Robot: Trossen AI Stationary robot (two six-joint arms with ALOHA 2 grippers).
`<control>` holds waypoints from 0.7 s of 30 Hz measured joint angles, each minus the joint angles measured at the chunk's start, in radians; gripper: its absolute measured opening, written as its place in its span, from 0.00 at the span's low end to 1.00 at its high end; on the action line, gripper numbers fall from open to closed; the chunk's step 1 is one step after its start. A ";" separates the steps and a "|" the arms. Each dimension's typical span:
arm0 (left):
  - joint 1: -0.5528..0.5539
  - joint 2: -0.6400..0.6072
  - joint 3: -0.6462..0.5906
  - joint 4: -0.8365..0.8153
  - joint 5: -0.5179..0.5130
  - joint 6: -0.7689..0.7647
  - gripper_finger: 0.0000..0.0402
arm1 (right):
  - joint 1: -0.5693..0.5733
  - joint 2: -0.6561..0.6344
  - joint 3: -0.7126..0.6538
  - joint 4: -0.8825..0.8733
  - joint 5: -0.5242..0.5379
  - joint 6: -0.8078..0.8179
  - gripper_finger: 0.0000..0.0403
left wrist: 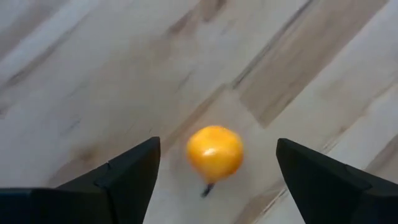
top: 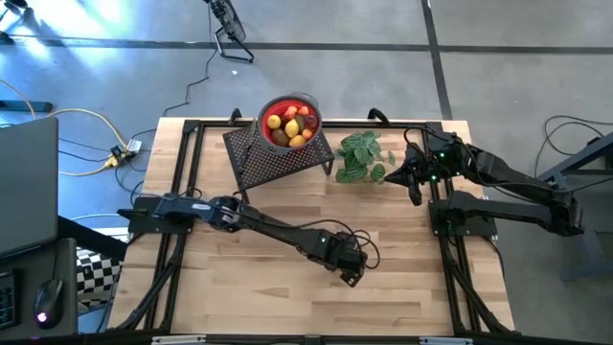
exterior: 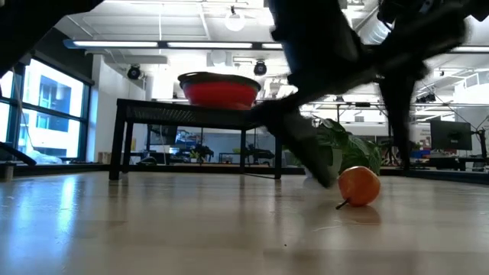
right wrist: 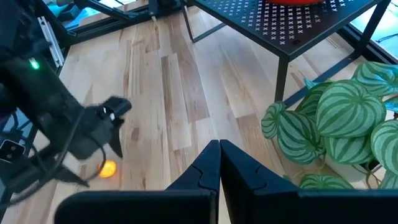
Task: Pick & Place Fruit
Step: Put the orange pear into the red basket on the shelf
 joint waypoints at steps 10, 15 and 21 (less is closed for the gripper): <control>0.000 0.032 0.002 0.070 0.030 -0.007 0.78 | 0.000 0.000 0.000 0.000 0.001 -0.002 0.01; 0.000 0.032 0.002 0.070 0.031 0.016 0.78 | 0.000 0.000 0.000 0.001 0.001 -0.003 0.01; 0.000 0.032 0.002 0.068 0.031 0.016 0.77 | 0.000 0.000 0.000 0.001 0.001 -0.003 0.01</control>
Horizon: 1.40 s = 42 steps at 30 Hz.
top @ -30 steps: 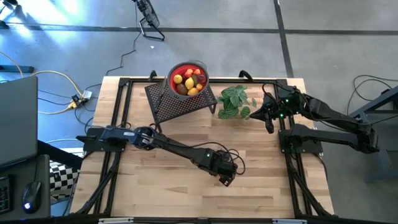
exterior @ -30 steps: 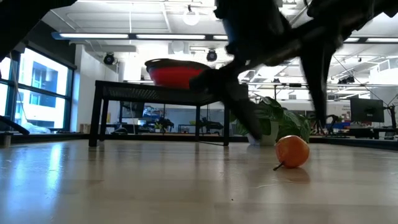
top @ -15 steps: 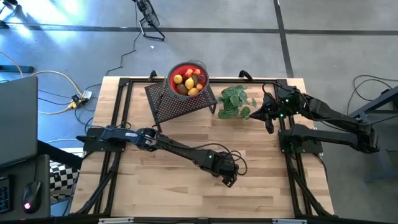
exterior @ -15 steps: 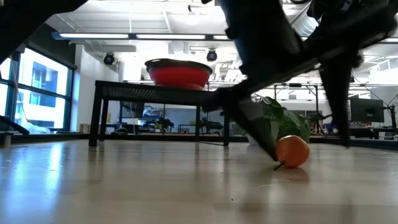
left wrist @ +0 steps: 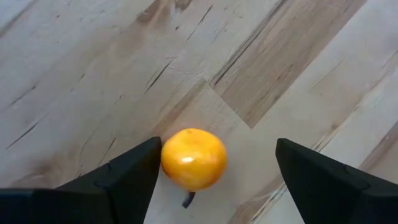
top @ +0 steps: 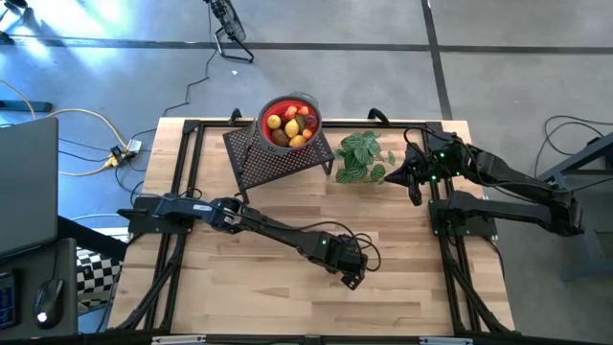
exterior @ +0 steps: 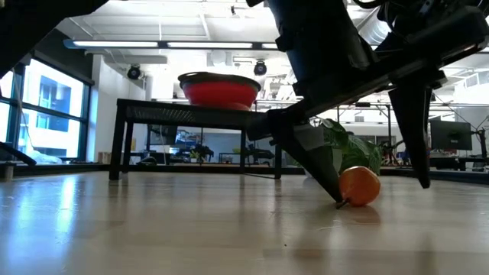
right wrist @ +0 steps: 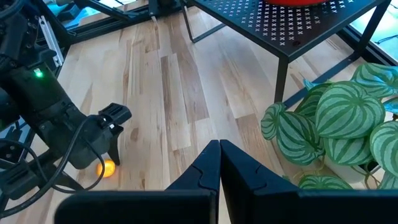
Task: Pick & Place Fruit
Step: Put the orange pear into the red basket on the shelf
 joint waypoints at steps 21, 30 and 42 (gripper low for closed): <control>0.000 0.002 0.000 0.001 -0.001 0.000 0.53 | 0.000 0.000 0.000 0.000 0.000 0.000 0.01; 0.000 0.002 0.000 0.000 0.000 -0.001 0.43 | 0.000 0.000 0.000 0.000 0.000 0.000 0.01; 0.000 0.002 0.000 0.000 0.000 -0.001 0.35 | 0.000 0.000 0.000 0.000 0.000 -0.019 0.01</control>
